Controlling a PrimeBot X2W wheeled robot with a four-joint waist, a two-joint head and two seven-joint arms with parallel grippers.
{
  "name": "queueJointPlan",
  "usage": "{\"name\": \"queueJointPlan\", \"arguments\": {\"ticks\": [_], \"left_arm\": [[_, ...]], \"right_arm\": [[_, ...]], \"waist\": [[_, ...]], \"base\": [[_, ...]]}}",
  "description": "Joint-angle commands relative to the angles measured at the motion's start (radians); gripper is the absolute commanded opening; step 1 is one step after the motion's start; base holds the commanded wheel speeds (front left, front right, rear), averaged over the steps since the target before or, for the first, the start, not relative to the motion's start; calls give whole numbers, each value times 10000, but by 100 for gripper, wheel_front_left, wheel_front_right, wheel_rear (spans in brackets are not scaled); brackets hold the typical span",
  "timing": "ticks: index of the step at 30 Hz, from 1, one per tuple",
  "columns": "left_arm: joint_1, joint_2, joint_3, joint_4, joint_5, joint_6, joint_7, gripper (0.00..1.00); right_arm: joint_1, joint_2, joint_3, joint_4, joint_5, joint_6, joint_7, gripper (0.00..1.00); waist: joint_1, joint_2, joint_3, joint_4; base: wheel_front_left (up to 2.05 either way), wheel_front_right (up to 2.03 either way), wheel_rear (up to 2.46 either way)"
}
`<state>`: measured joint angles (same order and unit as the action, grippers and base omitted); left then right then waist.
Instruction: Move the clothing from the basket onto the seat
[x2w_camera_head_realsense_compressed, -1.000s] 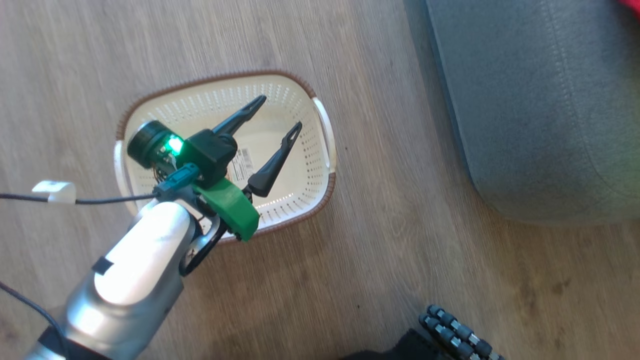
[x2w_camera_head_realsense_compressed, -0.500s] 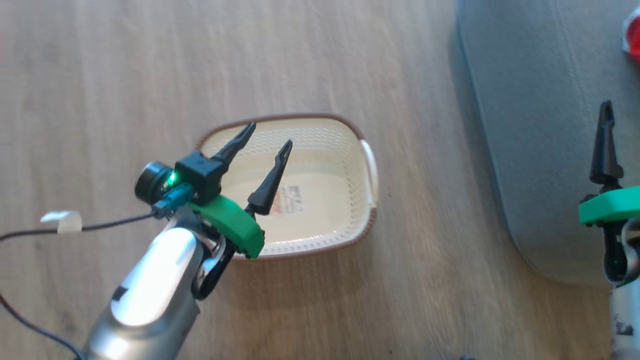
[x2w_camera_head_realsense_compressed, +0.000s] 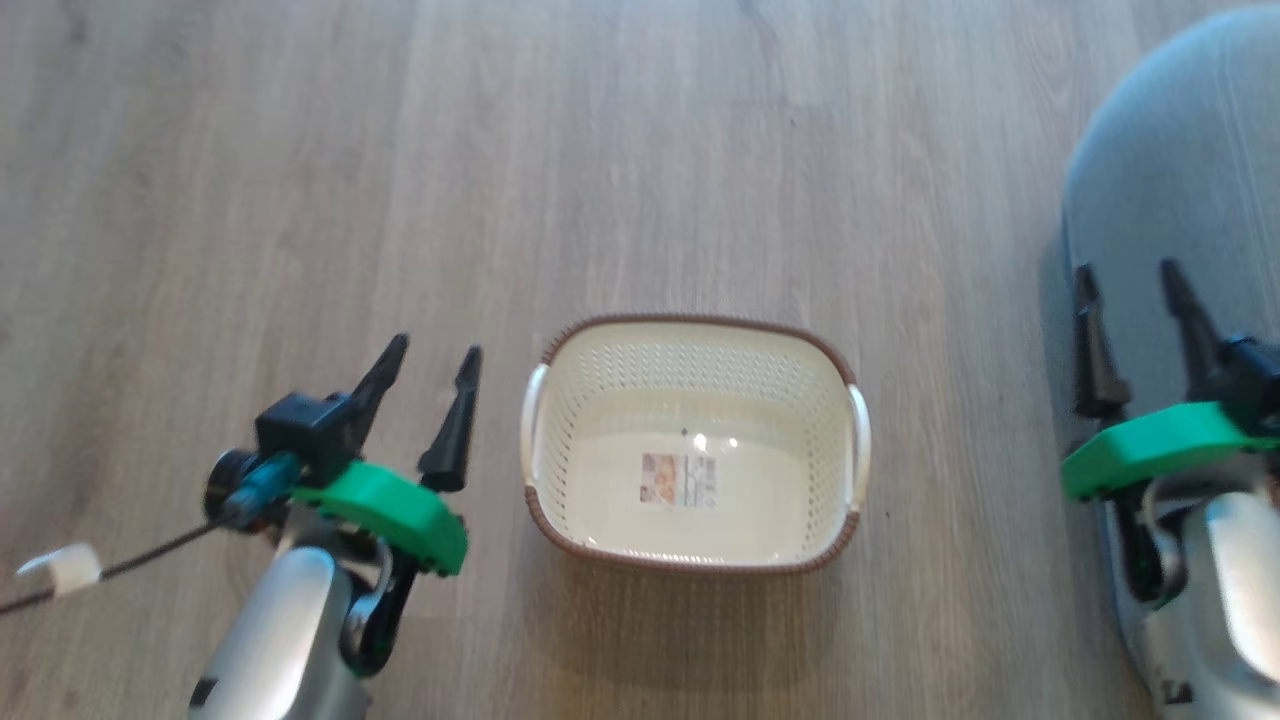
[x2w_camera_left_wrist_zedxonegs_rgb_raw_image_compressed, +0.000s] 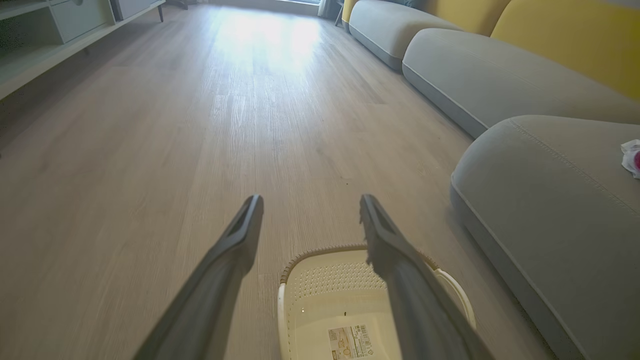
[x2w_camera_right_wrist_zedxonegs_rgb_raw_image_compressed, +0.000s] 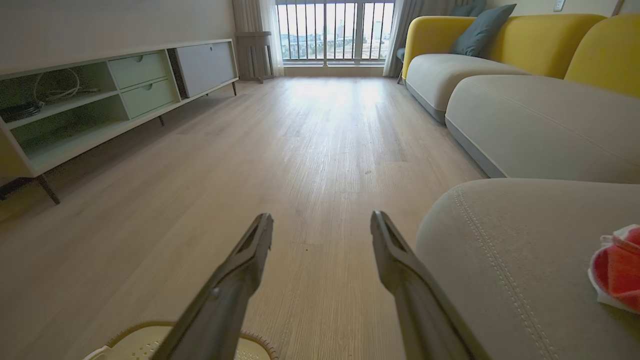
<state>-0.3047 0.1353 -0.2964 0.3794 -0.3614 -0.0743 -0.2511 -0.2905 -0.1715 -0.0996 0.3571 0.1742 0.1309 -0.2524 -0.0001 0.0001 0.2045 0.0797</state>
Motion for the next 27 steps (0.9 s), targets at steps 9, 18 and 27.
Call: {"name": "queueJointPlan", "arguments": {"ticks": [9, 18, 27], "left_arm": [[1008, -302, 2318, -943, 1068, -41, -106, 100], [1814, -669, 3210, -1029, 1793, -293, -106, 100], [2336, -818, 3567, -940, 2027, -394, -106, 100]], "right_arm": [[104, 425, 1135, 367, -2, -2, -92, 100], [562, 713, 1641, 681, 0, -2, -93, 100], [940, 769, 1882, 820, 134, -2, -93, 100]], "waist": [[1, -1, -1016, 424], [1, -1, -1725, -65], [1, -1, -2178, -320]], "base": [[0, 0, 0], [0, 0, 0], [0, 0, 0]]}}
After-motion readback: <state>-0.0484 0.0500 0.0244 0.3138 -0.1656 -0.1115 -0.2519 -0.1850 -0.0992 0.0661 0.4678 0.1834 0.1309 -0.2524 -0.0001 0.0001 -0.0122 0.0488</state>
